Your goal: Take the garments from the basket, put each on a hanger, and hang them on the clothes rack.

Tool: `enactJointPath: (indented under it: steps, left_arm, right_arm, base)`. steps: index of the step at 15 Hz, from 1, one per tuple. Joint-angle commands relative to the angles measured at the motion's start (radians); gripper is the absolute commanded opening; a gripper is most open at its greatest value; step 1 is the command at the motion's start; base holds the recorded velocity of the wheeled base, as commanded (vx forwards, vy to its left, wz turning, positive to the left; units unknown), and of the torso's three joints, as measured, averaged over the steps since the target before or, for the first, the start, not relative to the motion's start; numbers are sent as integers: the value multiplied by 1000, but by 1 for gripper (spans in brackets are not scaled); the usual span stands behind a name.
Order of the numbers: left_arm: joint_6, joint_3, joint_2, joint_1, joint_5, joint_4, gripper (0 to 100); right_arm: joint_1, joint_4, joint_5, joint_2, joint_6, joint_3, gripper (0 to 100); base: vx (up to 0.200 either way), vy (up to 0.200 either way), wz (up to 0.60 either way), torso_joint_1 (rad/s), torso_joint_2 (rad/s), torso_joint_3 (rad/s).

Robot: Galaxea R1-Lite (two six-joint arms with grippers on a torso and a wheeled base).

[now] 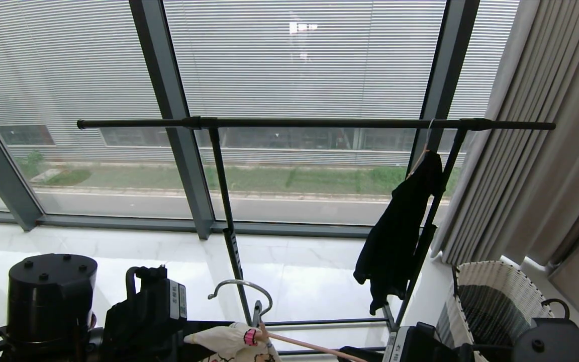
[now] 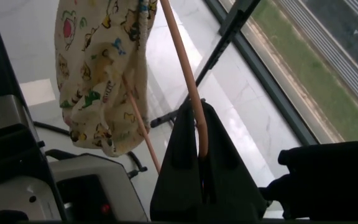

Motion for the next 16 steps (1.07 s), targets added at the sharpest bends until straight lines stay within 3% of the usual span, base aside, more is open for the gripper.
enactJointPath:
  steps: [1, 4, 6, 8, 10, 13, 14, 16]
  left_arm:
    - [1, 1, 9, 0, 1, -15, 0]
    - [1, 11, 4, 1, 25, -35, 0]
    - [-1, 35, 4, 6, 47, -61, 0]
    - [1, 86, 1, 14, 122, -111, 0]
    - [1, 116, 6, 57, 146, -158, 0]
    - [-8, 38, 4, 139, 145, -161, 0]
    - [-25, -12, -8, 159, 142, -161, 0]
    - [-47, -46, -40, 158, 137, -161, 0]
  right_arm:
    - [5, 0, 1, 8, -1, 1, 100]
    - [-8, 2, -16, 5, -3, 5, 100]
    - [-60, 2, -59, 0, -12, 8, 100]
    - [-131, 2, -65, -12, -35, 8, 100]
    - [-179, 2, -59, -20, -51, 8, 100]
    - [-179, 2, -46, -1, -46, 28, 100]
    - [-180, -2, -42, 37, -15, 30, 100]
    - [-183, -60, -45, 123, 134, -6, 100]
  base:
    - [0, 0, 0, 0, 0, 0]
    - [0, 0, 0, 0, 0, 0]
    - [0, 0, 0, 0, 0, 0]
    - [0, 0, 0, 0, 0, 0]
    - [0, 0, 0, 0, 0, 0]
    - [0, 0, 0, 0, 0, 0]
    - [0, 0, 0, 0, 0, 0]
    - [0, 0, 0, 0, 0, 0]
